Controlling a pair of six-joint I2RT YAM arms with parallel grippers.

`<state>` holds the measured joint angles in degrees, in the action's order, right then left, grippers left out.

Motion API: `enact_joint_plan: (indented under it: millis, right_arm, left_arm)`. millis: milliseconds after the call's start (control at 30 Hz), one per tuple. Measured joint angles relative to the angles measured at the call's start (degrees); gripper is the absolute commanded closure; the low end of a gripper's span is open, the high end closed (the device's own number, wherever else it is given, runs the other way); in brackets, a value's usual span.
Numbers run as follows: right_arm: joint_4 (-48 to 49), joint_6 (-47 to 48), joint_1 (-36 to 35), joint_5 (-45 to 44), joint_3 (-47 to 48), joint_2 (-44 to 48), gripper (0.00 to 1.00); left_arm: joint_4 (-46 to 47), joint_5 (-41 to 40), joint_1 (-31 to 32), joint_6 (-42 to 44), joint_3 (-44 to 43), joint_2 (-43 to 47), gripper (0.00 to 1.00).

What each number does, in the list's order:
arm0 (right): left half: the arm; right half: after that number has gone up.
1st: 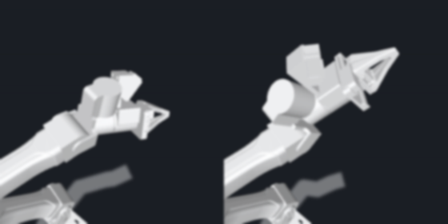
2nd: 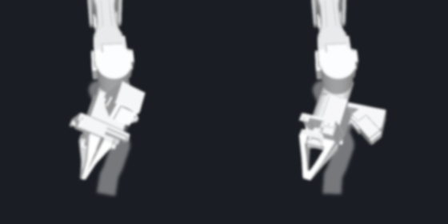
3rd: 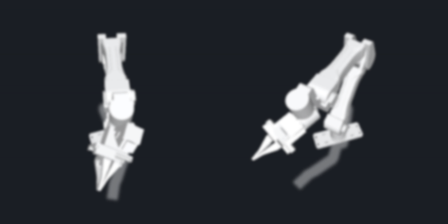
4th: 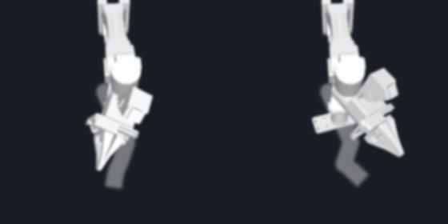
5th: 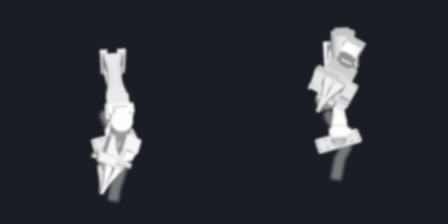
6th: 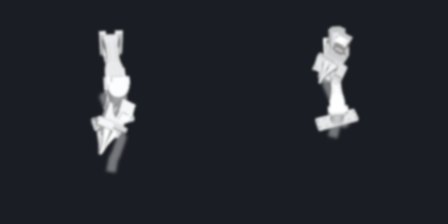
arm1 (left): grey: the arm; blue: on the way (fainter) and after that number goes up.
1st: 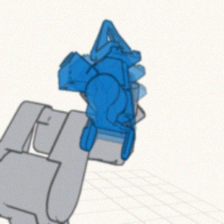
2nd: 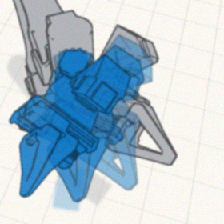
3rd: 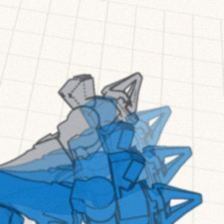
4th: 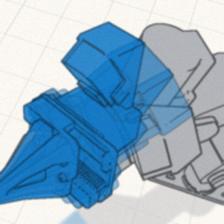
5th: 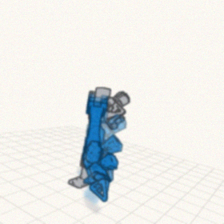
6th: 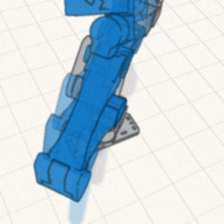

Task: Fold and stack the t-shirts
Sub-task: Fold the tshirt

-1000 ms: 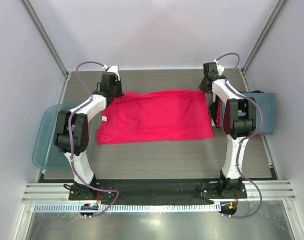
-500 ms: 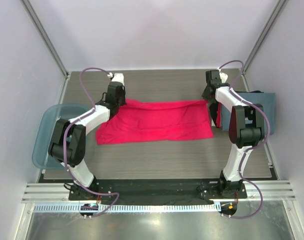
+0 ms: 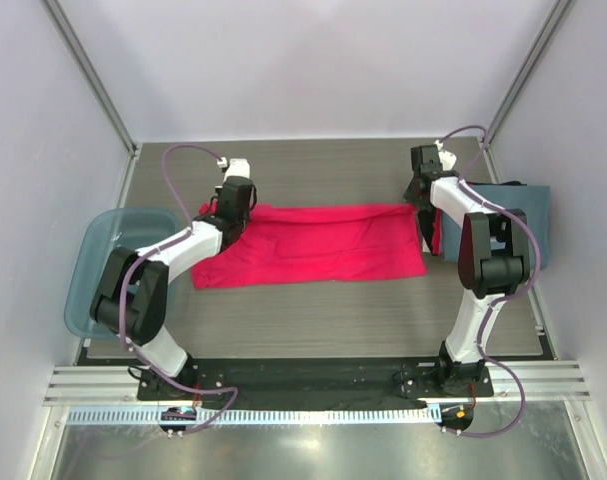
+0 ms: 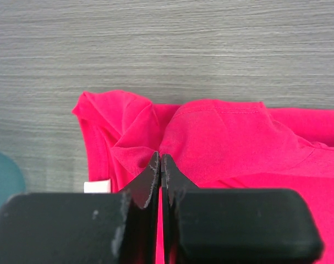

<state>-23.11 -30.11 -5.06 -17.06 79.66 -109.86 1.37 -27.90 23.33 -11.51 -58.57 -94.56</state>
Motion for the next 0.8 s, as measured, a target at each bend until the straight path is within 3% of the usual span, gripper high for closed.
enact_joint_plan:
  millis: [800]
  right_arm:
    - [2.1, -1.8, 0.0, -1.3, -7.9, 2.6, 0.99]
  left_arm:
    - [-5.4, -7.3, 4.3, -1.4, 6.1, 6.7, 1.0]
